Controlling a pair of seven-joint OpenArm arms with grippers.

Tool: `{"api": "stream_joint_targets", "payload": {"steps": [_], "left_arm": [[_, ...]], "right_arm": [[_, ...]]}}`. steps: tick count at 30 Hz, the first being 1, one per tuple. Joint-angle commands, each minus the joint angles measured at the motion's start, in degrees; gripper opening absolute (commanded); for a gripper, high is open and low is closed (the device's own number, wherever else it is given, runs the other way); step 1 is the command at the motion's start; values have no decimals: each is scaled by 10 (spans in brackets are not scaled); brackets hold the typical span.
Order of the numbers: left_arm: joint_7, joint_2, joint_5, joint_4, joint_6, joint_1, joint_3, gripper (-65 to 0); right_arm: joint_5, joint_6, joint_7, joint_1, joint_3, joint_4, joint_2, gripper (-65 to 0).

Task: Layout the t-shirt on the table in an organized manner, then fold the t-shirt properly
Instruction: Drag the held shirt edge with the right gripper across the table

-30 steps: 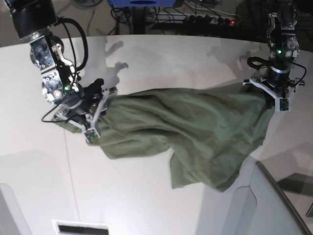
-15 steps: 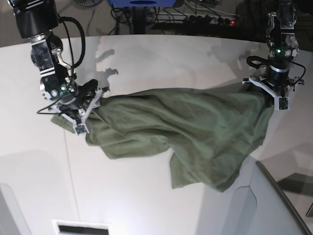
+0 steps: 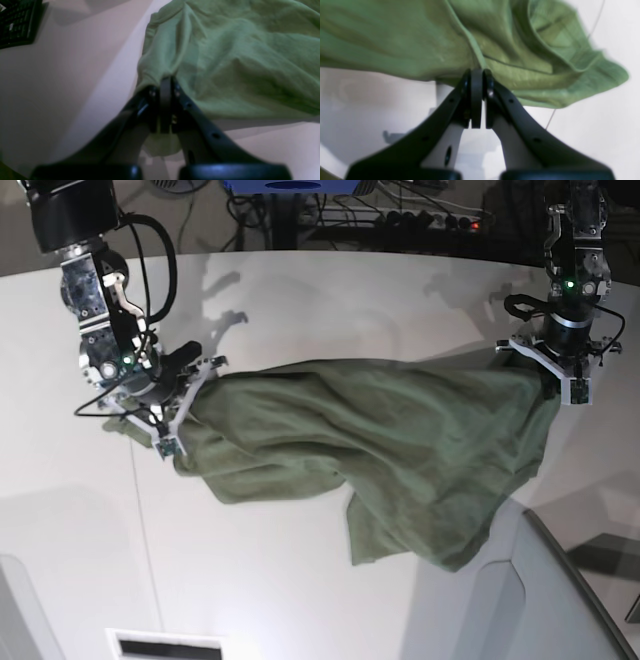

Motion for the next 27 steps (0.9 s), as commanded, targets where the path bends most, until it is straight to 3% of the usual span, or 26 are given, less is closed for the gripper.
{"api": "stream_joint_targets", "payload": {"steps": [1, 7, 14, 20, 27], "left_arm": [[-14, -9, 2, 8, 2, -2, -5, -650], [-14, -9, 3, 7, 2, -2, -5, -650], [-14, -10, 3, 7, 2, -2, -5, -650], [-15, -10, -2, 7, 2, -2, -6, -650], [-16, -9, -3, 10, 3, -3, -7, -650]], "right_arm": [[2, 3, -3, 1, 2, 35, 2, -648], [2, 3, -74, -7, 2, 172, 2, -648], [2, 3, -141, 113, 2, 190, -25, -647], [2, 3, -135, 246, 2, 43, -47, -647], [0, 3, -16, 396, 1, -237, -54, -647]]}}
